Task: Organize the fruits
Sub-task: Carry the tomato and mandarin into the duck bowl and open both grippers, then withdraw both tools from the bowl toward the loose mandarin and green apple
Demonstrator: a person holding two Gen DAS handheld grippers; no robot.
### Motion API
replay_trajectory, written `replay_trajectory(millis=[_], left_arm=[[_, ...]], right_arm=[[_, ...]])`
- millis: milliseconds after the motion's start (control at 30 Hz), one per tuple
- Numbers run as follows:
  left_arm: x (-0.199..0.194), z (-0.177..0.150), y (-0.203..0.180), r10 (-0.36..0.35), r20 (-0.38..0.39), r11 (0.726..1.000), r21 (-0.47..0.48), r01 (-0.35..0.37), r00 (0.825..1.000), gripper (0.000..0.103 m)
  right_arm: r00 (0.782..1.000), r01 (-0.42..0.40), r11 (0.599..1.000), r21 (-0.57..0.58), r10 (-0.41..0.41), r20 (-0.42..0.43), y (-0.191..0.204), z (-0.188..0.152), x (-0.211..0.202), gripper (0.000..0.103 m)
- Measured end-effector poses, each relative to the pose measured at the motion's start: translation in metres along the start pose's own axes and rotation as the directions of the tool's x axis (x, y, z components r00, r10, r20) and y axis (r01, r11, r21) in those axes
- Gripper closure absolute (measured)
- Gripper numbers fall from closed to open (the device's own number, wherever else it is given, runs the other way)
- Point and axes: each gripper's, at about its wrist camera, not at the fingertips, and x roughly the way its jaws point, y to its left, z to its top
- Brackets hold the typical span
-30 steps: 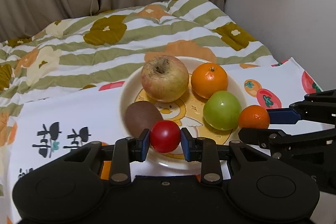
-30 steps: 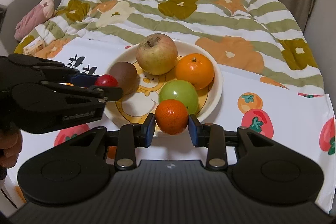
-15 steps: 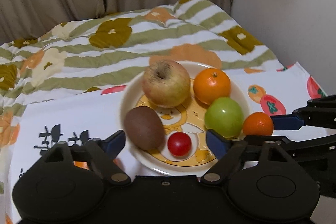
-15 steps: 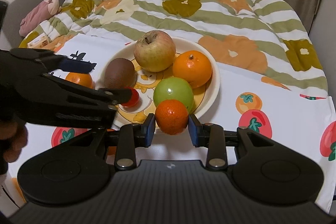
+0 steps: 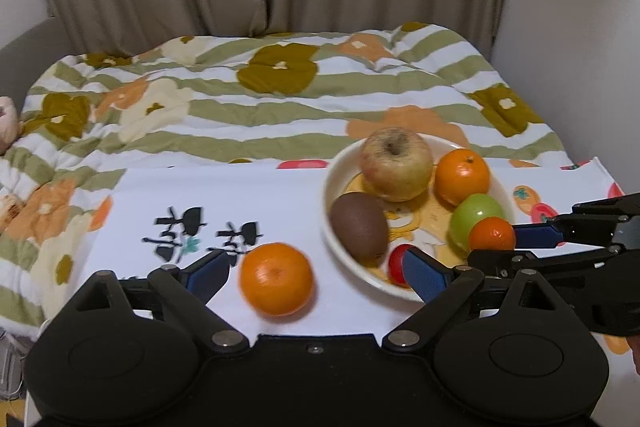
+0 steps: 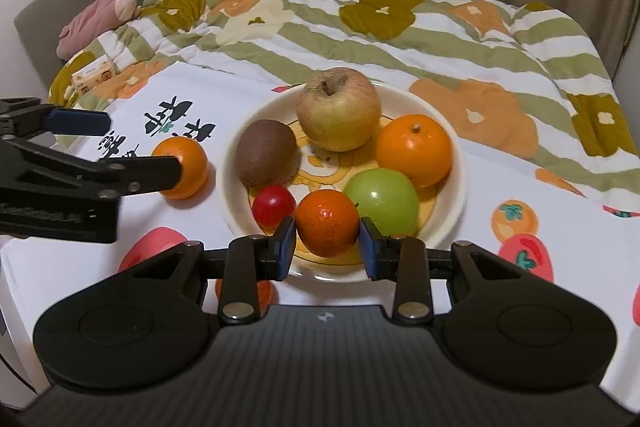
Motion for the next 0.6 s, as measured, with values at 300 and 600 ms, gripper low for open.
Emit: replay_trajectory(millis=[300, 600], left_arm=[[-0.01, -0.013, 0.018, 0.034, -0.004, 0.999, -0.04, -0.034, 0.999, 0.007], [-0.025, -0.017, 0.018, 0.043, 0.013, 0.998, -0.038, -0.043, 0.999, 0.007]], right_arm=[[1.0, -0.007, 1.0, -0.03, 0.006, -0.012, 0.012, -0.002, 0.01, 0.053], [0.998, 0.053, 0.999, 0.009, -0.053, 0.03, 0.011, -0.007, -0.011, 0.016]])
